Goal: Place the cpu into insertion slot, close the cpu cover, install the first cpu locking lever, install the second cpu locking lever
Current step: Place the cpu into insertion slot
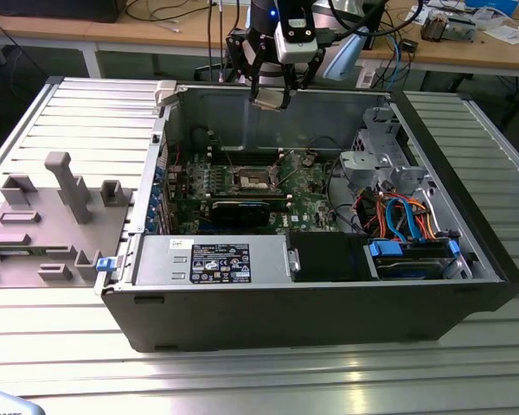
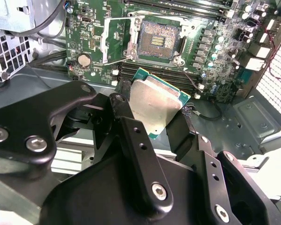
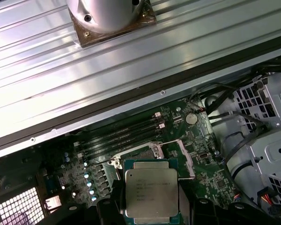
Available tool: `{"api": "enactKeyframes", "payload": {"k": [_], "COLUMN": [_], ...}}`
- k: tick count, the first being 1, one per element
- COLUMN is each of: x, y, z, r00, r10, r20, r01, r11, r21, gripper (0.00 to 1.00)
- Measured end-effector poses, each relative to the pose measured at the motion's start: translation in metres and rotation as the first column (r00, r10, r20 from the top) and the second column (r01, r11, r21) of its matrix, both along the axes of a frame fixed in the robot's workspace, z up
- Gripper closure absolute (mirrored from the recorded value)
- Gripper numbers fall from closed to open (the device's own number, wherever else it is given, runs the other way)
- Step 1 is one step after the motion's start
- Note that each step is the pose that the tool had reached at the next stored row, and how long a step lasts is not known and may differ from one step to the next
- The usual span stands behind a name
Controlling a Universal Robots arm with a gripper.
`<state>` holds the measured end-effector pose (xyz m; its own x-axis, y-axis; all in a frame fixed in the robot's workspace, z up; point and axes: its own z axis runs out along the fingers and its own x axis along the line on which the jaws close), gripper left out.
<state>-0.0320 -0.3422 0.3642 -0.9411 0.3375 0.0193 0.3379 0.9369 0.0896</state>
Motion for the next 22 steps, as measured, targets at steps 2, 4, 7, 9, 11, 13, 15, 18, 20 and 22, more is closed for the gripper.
{"api": "enactKeyframes", "payload": {"k": [2,4,7,9,11,13,15,18,20,22], "x": [0.0000,0.0000,0.0000,0.0000,0.0000,0.0000,0.0000,0.0000,0.0000,0.0000], "y": [0.0000,0.0000,0.0000,0.0000,0.0000,0.0000,0.0000,0.0000,0.0000,0.0000], "z": [0.0000,0.0000,0.0000,0.0000,0.0000,0.0000,0.0000,0.0000,0.0000,0.0000], "r00": [1.0000,1.0000,1.0000,1.0000,1.0000,0.9999,0.9999,0.9998,0.9998,0.9997], "r10": [-0.002,-0.003,-0.006,-0.008,-0.009,-0.014,-0.016,-0.020,-0.022,-0.023], "r20": [0.0000,0.0000,0.0000,0.0000,0.0000,0.0000,0.0000,0.0001,0.0000,0.0000], "r01": [0.002,0.003,0.006,0.008,0.009,0.014,0.016,0.020,0.022,0.023], "r11": [1.0000,1.0000,1.0000,1.0000,1.0000,0.9999,0.9999,0.9998,0.9998,0.9997], "r21": [0.0001,0.0001,0.0001,0.0001,0.0001,0.0000,0.0000,0.0000,0.0001,0.0001], "gripper": [0.45,0.45,0.45,0.45,0.45,0.45,0.45,0.45,0.45,0.45]}}
